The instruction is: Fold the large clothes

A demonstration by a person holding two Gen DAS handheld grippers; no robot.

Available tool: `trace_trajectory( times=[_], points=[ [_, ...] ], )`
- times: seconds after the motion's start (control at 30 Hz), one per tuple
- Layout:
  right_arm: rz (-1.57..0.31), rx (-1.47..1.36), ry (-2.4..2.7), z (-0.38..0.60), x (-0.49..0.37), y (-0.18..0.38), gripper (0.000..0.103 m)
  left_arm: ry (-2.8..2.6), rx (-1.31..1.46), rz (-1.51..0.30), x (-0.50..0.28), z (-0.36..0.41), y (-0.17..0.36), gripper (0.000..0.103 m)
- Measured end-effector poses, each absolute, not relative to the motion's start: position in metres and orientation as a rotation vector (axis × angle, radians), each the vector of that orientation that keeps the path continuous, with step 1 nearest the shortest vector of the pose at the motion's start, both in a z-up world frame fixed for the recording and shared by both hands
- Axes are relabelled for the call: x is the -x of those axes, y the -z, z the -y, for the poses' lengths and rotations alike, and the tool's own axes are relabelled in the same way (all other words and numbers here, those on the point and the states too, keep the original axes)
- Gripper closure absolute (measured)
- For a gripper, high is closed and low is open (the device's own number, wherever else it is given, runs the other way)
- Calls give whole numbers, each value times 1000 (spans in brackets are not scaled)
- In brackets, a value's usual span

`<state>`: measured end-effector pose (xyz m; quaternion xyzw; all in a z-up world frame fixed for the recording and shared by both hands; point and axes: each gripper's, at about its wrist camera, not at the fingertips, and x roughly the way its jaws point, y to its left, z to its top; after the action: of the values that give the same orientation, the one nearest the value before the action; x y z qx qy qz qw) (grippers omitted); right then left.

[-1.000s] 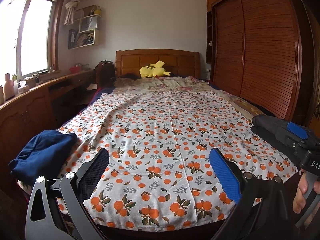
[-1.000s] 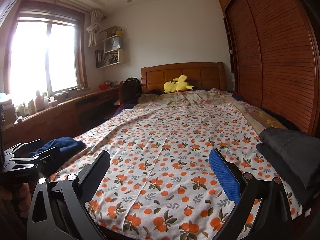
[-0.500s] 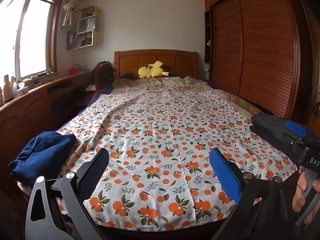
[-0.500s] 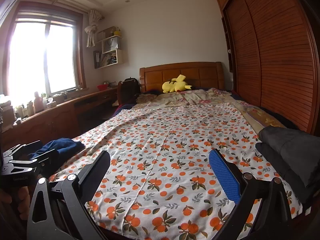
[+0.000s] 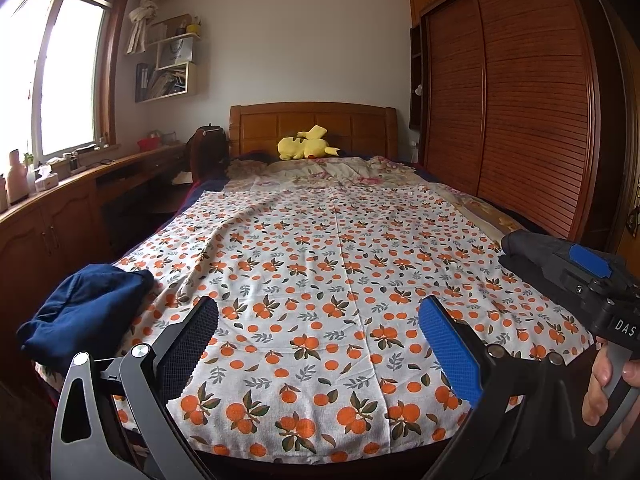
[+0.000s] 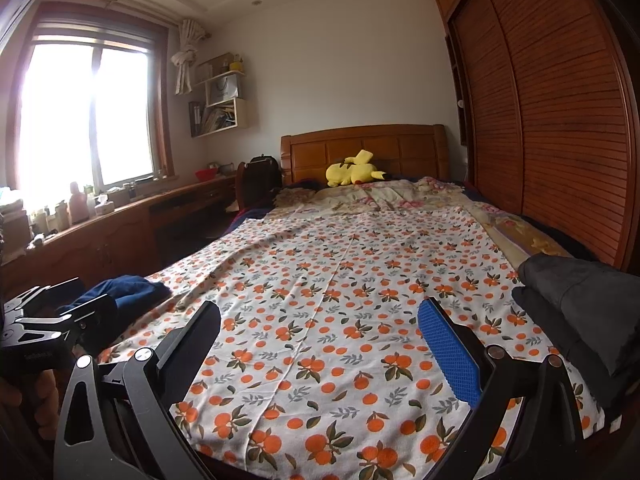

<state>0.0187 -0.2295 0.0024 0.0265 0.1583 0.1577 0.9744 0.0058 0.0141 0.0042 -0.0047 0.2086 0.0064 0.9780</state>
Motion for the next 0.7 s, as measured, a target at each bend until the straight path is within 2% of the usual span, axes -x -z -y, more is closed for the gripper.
trace_trajectory(
  times=[0.7],
  points=[
    [-316, -54, -317, 227, -17, -4, 7, -10, 6, -406, -1, -14, -13, 2]
  ],
)
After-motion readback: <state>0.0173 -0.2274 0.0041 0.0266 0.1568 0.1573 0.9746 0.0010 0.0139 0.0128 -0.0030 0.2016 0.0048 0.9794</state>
